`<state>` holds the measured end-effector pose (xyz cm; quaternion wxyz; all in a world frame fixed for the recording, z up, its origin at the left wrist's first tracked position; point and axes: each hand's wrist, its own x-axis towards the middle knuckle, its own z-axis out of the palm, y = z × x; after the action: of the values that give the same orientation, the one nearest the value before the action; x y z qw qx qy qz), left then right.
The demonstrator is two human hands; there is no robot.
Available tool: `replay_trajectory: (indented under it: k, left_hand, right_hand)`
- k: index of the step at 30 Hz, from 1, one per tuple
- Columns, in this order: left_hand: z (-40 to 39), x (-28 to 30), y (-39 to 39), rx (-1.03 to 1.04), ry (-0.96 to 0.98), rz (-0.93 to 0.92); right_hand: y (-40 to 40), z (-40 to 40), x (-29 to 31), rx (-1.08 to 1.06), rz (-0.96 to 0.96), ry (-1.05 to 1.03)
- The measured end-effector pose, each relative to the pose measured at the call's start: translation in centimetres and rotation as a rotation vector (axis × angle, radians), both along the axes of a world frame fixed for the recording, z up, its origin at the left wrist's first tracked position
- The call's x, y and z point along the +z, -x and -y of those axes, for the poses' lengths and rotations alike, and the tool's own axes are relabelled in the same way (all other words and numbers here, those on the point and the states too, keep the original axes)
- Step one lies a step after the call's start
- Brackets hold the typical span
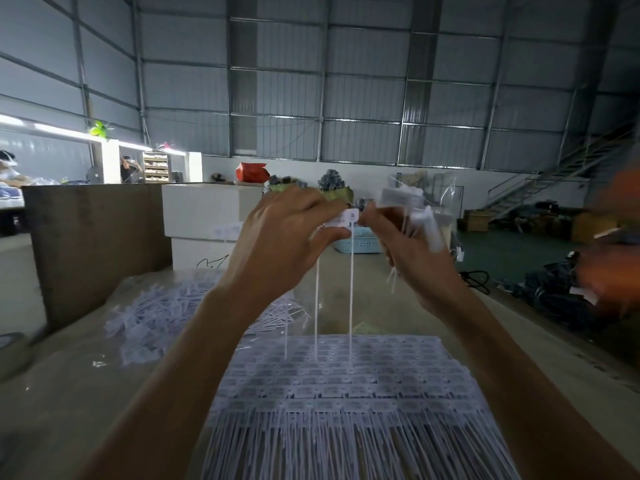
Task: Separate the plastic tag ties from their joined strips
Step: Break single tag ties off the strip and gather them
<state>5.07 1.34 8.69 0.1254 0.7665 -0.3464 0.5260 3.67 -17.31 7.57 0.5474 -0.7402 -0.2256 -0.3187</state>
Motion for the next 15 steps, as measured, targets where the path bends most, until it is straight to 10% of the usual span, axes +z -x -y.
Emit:
replay_trajectory:
  k: [15]
  left_hand:
    - [0.8,-0.5,-1.0,-0.165,-0.064,-0.098]
  right_hand:
    - [-0.3,-1.0,-0.6,0.158,-0.050,-0.013]
